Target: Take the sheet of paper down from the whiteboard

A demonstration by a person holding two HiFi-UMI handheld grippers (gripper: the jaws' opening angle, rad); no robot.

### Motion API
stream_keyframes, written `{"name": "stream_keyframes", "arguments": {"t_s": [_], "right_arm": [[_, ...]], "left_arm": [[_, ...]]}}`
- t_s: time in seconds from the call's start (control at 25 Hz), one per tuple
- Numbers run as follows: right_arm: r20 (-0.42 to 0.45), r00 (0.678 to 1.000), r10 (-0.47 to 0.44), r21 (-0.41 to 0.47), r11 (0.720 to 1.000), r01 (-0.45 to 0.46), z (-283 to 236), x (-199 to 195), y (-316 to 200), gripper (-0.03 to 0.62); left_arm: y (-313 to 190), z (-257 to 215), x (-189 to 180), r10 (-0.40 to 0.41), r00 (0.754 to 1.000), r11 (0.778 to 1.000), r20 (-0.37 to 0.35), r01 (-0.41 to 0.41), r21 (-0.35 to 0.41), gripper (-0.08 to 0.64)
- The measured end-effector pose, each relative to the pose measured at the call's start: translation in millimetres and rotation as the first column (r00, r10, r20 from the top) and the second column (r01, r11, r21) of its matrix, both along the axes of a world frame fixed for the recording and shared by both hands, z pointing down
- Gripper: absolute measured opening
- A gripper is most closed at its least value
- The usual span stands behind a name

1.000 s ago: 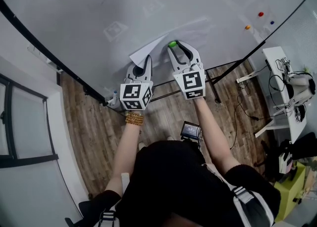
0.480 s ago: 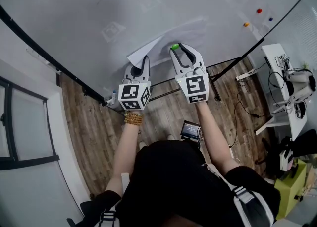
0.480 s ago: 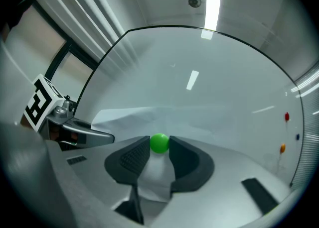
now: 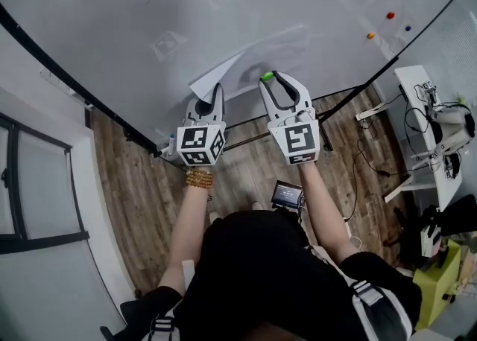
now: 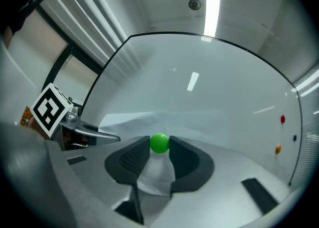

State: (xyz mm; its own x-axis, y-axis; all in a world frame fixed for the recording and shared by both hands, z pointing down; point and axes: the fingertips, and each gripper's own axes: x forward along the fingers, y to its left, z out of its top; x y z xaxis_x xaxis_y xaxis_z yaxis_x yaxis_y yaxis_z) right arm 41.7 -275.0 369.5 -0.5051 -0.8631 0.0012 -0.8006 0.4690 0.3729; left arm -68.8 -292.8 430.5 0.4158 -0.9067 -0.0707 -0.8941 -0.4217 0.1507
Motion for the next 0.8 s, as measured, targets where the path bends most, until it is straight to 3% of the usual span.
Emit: {"name": "stream_keyframes", "arguments": {"t_s": [0.8], "right_arm": [[0.031,1.000,-0.005,-0.032,0.999,0.006,6,6,12,0.120]], "left_arm": [[29,-2,-8,-0.009,1.000,1.000,0.017,0.009,0.016,0.011]]}}
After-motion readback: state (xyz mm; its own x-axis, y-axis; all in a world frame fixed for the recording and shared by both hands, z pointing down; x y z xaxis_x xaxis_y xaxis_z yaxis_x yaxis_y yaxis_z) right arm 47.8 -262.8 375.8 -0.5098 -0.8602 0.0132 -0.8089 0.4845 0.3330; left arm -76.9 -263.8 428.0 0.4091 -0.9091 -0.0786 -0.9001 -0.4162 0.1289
